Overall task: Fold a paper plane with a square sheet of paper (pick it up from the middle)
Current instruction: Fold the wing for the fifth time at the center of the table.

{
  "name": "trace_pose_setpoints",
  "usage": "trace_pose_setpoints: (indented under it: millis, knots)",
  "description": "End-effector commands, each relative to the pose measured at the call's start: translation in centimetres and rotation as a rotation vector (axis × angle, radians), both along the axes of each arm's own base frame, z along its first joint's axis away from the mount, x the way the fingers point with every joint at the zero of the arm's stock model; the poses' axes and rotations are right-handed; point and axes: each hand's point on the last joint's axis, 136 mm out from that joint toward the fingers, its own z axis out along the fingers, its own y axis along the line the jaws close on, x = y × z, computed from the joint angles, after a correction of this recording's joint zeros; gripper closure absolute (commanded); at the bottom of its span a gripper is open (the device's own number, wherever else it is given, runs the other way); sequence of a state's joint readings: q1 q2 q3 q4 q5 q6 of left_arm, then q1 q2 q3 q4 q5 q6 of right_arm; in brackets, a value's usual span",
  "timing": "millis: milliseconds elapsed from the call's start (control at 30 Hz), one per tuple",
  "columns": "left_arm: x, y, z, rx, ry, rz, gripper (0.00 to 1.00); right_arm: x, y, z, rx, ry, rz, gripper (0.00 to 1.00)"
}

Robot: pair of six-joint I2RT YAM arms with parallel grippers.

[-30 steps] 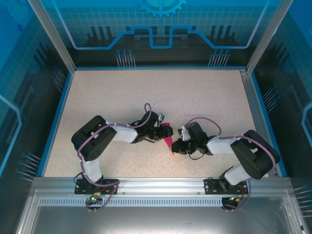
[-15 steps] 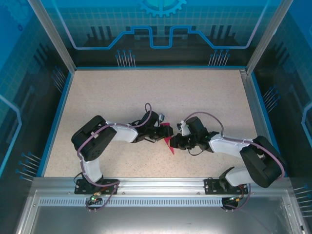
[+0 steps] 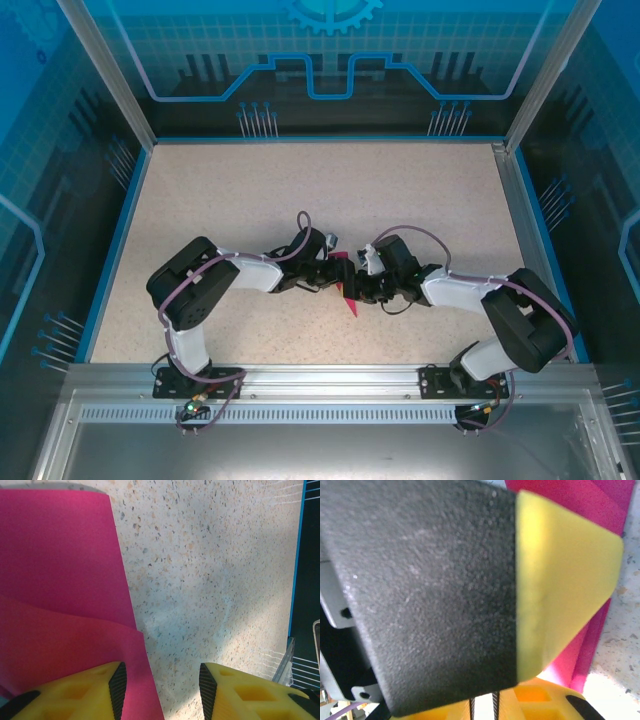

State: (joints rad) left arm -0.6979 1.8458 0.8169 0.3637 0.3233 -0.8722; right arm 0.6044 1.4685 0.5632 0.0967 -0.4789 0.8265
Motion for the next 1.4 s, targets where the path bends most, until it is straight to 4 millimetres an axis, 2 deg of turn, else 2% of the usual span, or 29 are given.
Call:
trace_pose_setpoints:
  millis: [0, 133, 300, 400, 567, 700, 933, 1100, 1367]
  knots:
    - [-1.4, 0.9, -3.7, 0.089, 0.086, -0.020, 0.53, -0.2, 0.2, 0.3, -0.012, -0.003, 0.014, 0.84]
    - [-1.4, 0.8, -3.6, 0.092, 0.085, -0.022, 0.53, 0.0, -1.3, 0.4, -0.053, -0.050, -0.045, 0.83]
    - [-1.3, 0.8, -3.6, 0.095, 0.087, -0.022, 0.53, 0.1, -2.2, 0.8, -0.041, -0.072, -0.091, 0.84]
    - [-1.3, 0.7, -3.5, 0.095, 0.088, -0.021, 0.53, 0.2, -1.7, 1.5, 0.002, -0.082, -0.086, 0.84]
    - [-1.1, 0.4, -3.3, 0.089, 0.087, -0.027, 0.53, 0.5, -0.7, 1.2, 0.035, -0.062, -0.065, 0.85]
    - [-1.0, 0.5, -3.0, 0.097, 0.078, -0.029, 0.53, 0.7, 0.2, 0.3, 0.039, -0.031, -0.044, 0.86]
    - [-1.0, 0.6, -2.9, 0.094, 0.082, -0.023, 0.53, 1.5, 0.1, -1.1, -0.004, -0.026, -0.065, 0.86]
    - [-1.1, 0.6, -2.8, 0.088, 0.078, -0.017, 0.53, 1.2, -0.2, -2.5, -0.019, 0.014, -0.064, 0.85]
    - [-0.9, 0.4, -1.9, 0.071, 0.060, -0.024, 0.49, -0.8, -2.9, -5.7, -0.143, 0.084, -0.069, 0.85]
